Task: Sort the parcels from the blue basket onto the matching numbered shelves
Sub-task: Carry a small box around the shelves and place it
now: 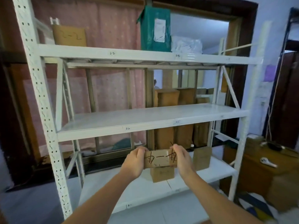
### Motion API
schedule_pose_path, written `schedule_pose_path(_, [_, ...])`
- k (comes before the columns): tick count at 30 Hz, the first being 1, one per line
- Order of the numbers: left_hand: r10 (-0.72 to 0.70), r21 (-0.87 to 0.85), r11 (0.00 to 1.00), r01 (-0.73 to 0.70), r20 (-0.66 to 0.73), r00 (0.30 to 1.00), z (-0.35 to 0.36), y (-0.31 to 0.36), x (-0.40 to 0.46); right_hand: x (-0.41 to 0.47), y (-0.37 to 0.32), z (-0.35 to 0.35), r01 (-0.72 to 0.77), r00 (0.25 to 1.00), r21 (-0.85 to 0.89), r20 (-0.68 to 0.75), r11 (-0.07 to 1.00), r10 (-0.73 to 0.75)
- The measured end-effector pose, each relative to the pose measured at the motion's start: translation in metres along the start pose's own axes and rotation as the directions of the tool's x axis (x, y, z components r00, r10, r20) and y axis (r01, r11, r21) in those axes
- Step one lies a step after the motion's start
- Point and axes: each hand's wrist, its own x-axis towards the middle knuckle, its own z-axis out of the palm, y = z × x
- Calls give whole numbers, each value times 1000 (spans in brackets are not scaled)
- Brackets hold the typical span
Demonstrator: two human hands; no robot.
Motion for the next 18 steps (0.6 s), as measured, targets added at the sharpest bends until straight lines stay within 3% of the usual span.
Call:
schedule_pose_path(14, [60, -174, 984, -36, 133, 989, 82, 36, 22, 10, -4, -84, 14, 995, -39, -96, 999, -18])
schedule_pose_path(18, [190, -178, 967, -180, 41, 981, 95, 40, 24, 23, -3, -103, 37, 996, -39, -85, 999, -41])
